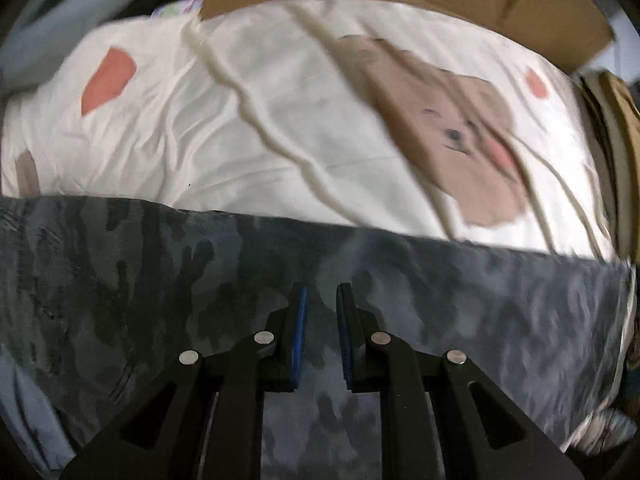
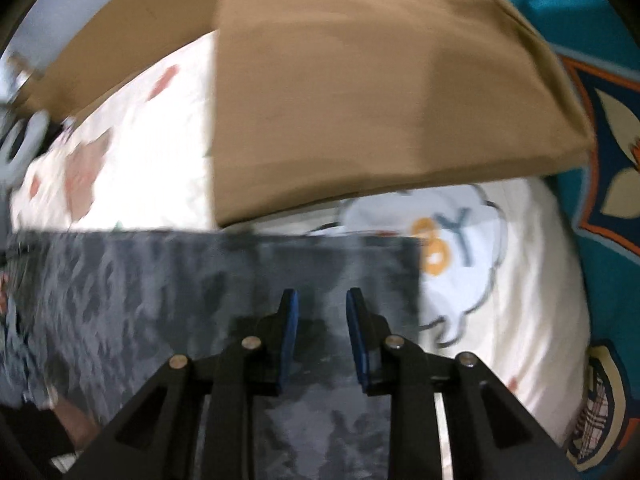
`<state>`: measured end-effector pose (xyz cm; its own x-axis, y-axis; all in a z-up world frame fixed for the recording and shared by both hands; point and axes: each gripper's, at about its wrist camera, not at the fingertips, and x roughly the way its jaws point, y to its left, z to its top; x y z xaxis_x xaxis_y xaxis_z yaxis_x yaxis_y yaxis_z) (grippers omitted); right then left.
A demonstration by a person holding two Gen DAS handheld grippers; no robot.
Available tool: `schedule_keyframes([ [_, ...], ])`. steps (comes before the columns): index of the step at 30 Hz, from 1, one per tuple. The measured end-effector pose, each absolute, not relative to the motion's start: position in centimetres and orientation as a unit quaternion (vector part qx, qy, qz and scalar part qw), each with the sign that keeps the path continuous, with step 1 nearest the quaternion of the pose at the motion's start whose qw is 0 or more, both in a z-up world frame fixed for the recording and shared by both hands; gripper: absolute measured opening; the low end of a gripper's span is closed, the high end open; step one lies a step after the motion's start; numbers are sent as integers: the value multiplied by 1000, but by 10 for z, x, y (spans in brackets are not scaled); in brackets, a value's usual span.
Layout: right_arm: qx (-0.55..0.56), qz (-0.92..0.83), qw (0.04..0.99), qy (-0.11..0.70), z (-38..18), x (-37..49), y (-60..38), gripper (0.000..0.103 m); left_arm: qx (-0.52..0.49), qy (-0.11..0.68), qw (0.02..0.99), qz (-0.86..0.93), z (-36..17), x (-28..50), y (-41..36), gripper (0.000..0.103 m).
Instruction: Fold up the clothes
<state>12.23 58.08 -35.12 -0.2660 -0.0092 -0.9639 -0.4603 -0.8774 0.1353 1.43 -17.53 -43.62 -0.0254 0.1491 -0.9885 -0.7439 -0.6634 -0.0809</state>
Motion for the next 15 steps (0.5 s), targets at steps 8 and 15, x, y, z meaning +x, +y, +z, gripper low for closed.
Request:
schedule_keyframes([
  [8, -589, 789, 25, 172, -361, 108, 528, 25, -612, 258, 343, 664, -377, 48, -210, 15],
  [15, -594, 796, -55, 105, -372, -40, 442, 25, -598, 255, 401, 645, -398, 87, -176, 15],
])
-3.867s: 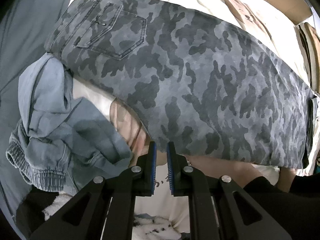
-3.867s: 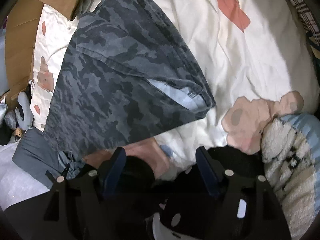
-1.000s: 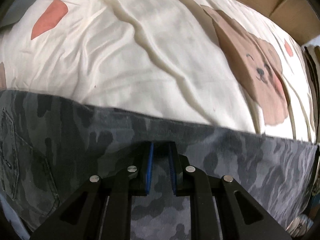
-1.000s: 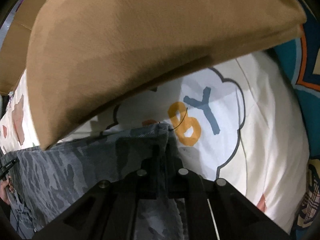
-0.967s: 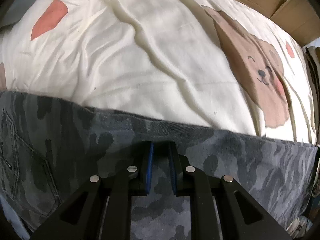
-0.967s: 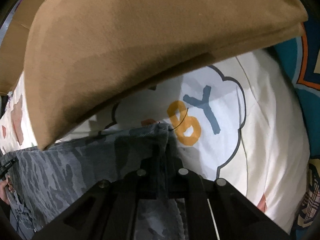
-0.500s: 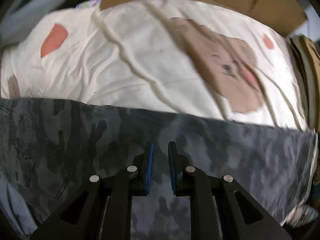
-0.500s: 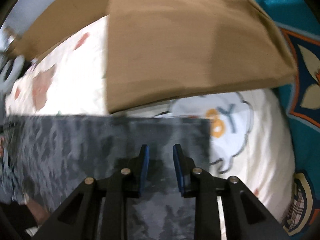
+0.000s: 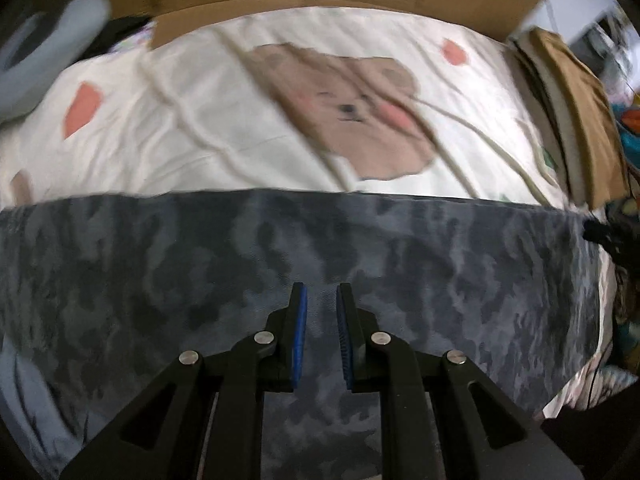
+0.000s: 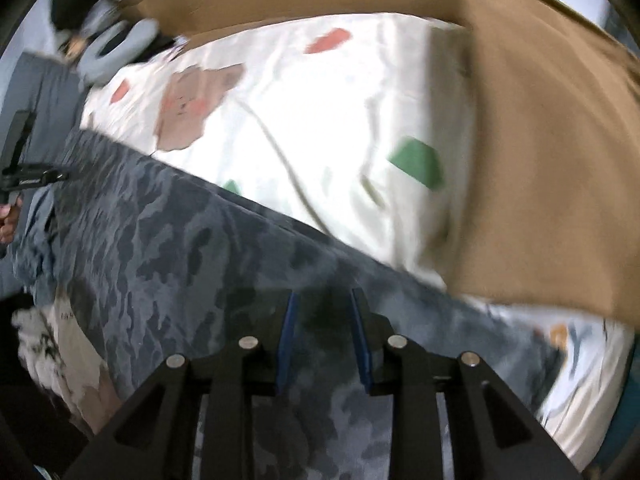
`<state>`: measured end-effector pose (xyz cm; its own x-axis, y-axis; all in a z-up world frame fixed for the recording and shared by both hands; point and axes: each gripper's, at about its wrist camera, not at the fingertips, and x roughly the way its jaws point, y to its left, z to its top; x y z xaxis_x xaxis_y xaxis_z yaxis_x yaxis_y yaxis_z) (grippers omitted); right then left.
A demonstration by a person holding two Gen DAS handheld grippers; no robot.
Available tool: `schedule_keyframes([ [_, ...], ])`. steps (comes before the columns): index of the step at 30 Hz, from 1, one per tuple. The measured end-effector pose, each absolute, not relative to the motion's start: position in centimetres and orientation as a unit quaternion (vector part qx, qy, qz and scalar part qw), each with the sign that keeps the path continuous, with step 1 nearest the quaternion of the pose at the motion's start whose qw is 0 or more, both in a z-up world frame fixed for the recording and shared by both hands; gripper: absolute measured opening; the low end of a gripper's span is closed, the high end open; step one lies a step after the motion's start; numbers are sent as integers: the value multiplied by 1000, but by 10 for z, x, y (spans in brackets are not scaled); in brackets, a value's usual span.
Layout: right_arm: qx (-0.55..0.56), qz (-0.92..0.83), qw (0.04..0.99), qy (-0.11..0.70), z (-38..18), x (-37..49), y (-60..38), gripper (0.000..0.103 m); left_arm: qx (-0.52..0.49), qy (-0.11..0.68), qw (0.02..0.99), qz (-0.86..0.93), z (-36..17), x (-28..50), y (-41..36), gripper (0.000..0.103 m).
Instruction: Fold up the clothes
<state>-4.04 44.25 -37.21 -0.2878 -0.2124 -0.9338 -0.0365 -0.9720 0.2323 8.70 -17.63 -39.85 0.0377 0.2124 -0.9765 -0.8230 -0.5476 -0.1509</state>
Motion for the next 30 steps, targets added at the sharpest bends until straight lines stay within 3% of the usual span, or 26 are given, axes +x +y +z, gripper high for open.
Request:
schedule_keyframes([
  [13, 642, -756, 126, -3, -399, -118, 441, 25, -554, 302, 531, 565, -435, 124, -73, 15],
  [22, 649, -742, 169, -2, -411, -132, 433, 25, -525, 359, 574, 516, -453, 145, -38, 15],
  [24, 649, -740, 176, 0, -411, -134, 431, 25, -522, 362, 587, 502, -455, 151, -35, 38],
  [25, 650, -739, 180, 1, -412, -135, 430, 25, -521, 361, 593, 497, -456, 153, -34, 59],
  [26, 650, -738, 181, 2, -412, -135, 429, 25, -520, 359, 599, 491, -456, 156, -33, 63],
  [30, 653, -733, 187, 18, -416, -135, 426, 25, -516, 365, 613, 474, -460, 165, -29, 63],
])
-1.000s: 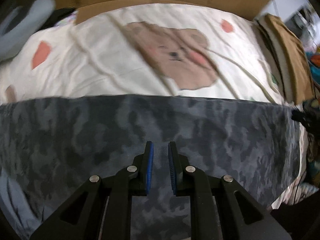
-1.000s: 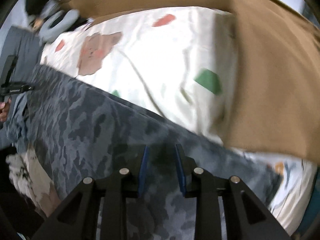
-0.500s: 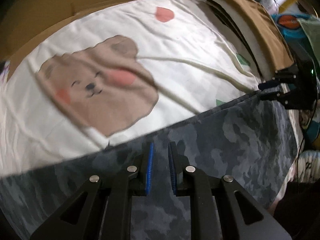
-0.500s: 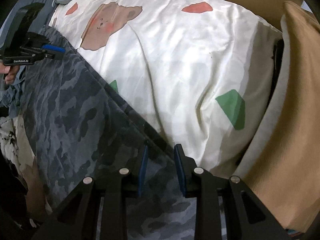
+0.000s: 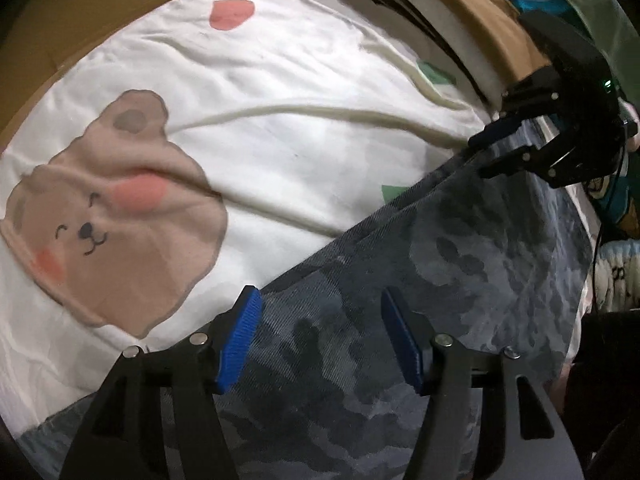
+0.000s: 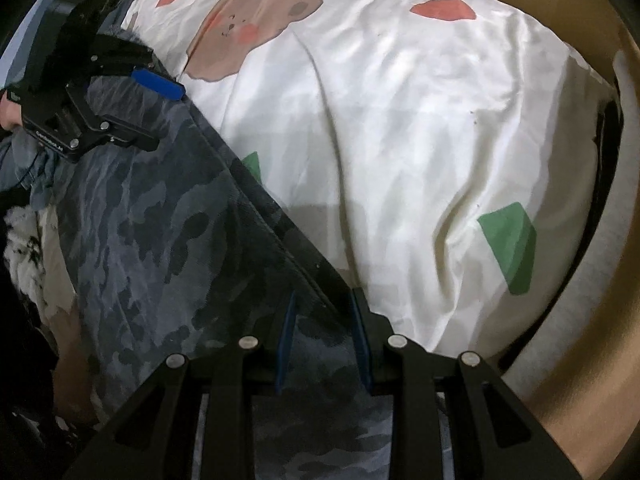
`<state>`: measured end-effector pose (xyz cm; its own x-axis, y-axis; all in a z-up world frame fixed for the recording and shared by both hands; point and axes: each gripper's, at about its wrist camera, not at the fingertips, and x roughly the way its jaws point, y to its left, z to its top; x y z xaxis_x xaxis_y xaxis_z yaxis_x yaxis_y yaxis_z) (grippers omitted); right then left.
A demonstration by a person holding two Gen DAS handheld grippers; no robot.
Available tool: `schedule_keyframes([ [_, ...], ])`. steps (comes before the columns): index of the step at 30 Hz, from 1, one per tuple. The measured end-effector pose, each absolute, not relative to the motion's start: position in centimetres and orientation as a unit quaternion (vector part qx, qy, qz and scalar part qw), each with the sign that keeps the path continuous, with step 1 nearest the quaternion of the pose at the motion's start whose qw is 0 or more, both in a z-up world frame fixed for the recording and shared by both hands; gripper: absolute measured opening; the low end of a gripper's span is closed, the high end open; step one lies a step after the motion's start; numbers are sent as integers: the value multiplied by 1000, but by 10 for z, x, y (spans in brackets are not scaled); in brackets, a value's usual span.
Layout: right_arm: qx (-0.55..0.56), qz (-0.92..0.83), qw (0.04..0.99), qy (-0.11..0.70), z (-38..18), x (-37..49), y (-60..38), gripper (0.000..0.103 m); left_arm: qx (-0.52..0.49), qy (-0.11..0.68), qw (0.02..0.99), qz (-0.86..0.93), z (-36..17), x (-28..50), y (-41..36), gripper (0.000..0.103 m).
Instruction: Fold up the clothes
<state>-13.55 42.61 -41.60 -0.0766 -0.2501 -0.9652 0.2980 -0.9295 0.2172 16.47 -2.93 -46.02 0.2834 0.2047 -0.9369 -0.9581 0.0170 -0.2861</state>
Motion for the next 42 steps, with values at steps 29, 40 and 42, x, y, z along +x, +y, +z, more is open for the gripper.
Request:
schedule_keyframes([
  [29, 642, -753, 143, 11, -404, -138, 429, 3, -449, 411, 641, 467, -461, 155, -26, 2],
  [40, 648, -752, 110, -45, -410, -133, 441, 17, -494, 371, 619, 485, -461, 138, -28, 8],
  [42, 634, -764, 103, -64, -397, -124, 448, 20, -491, 354, 608, 513, -449, 127, -39, 8],
])
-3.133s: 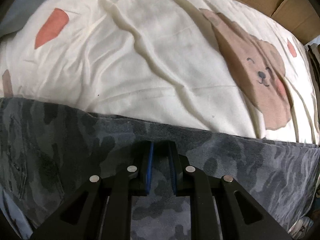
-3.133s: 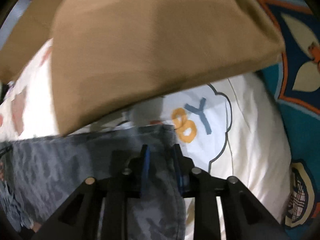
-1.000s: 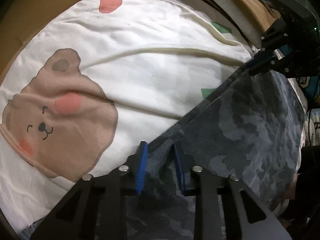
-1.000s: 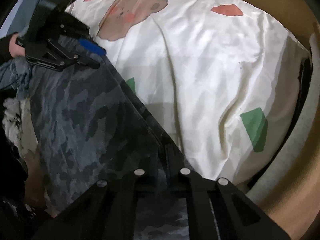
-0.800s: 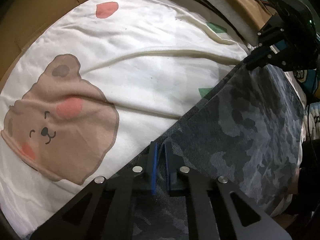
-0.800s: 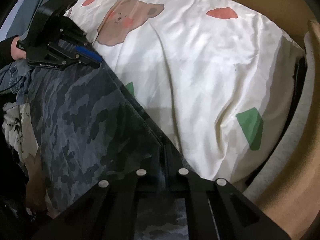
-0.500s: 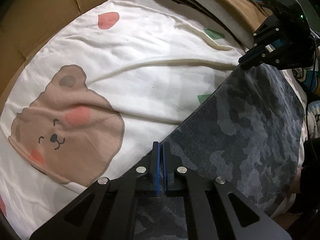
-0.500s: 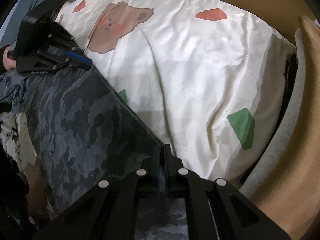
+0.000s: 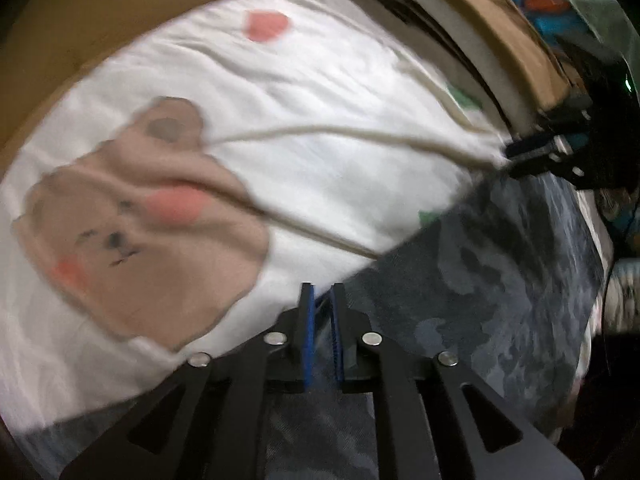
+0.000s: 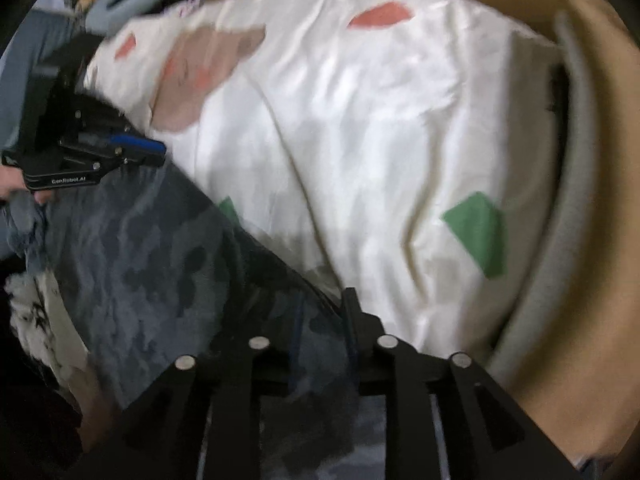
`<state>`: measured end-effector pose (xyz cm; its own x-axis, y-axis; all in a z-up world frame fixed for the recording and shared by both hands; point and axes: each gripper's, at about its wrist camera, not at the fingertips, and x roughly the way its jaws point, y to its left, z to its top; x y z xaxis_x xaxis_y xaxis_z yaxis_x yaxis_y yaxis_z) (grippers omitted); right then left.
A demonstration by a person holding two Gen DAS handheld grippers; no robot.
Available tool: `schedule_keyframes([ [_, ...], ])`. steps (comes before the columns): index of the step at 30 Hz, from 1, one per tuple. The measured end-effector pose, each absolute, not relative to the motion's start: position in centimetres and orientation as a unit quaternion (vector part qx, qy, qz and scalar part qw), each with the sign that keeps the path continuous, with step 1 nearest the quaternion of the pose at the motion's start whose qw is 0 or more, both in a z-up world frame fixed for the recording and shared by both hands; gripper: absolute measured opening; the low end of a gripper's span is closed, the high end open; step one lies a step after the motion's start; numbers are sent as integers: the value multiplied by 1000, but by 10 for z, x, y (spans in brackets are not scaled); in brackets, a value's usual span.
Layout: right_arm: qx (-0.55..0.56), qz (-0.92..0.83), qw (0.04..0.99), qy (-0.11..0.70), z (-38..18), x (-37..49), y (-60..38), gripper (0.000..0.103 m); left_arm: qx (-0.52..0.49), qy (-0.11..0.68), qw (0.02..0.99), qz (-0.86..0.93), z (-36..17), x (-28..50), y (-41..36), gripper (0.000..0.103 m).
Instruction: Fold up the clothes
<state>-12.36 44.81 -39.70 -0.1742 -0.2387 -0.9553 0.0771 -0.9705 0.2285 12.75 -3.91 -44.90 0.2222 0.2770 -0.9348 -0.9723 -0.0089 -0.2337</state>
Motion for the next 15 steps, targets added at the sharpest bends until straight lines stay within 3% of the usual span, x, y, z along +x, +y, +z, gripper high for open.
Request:
schedule_keyframes([
  [5, 612, -781, 89, -86, -374, -86, 459, 20, -514, 288, 567, 575, -430, 84, -79, 8],
  [15, 623, -772, 45, -119, -392, -58, 462, 20, -581, 205, 433, 659, -451, 19, -162, 8],
])
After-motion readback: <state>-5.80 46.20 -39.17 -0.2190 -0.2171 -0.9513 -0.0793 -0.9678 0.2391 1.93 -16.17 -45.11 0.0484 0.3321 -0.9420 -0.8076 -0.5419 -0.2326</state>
